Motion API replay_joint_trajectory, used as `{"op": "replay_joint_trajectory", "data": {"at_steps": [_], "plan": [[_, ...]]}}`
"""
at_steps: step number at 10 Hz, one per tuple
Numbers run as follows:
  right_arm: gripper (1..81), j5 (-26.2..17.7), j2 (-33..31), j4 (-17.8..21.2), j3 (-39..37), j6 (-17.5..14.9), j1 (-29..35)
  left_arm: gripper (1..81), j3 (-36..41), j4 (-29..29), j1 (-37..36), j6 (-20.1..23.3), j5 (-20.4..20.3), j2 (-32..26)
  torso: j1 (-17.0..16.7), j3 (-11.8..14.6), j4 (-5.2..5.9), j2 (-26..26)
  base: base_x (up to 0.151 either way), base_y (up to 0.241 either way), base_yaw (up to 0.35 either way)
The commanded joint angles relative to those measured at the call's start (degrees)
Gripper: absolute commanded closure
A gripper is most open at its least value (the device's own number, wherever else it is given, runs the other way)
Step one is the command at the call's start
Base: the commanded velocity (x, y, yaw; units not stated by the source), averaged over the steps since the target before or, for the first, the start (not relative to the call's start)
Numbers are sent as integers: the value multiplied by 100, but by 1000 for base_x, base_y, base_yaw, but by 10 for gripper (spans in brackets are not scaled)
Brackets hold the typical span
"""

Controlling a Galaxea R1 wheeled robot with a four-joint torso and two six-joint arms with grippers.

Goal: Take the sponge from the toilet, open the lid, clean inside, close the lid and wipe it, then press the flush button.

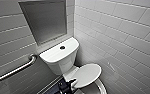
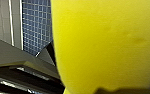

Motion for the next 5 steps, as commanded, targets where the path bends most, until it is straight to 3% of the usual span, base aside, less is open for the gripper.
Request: {"op": "replay_joint_trajectory", "data": {"at_steps": [1,5], "plan": [[811,-388,-165,-154,178,-8,-40,10,-264,92,-864,-157,-108,86,0,0,0,0,0,0,0],[811,-388,-112,-190,98,-17,-66,10,-98,56,-1198,-316,-187,-317,0,0,0,0,0,0,0]]}}
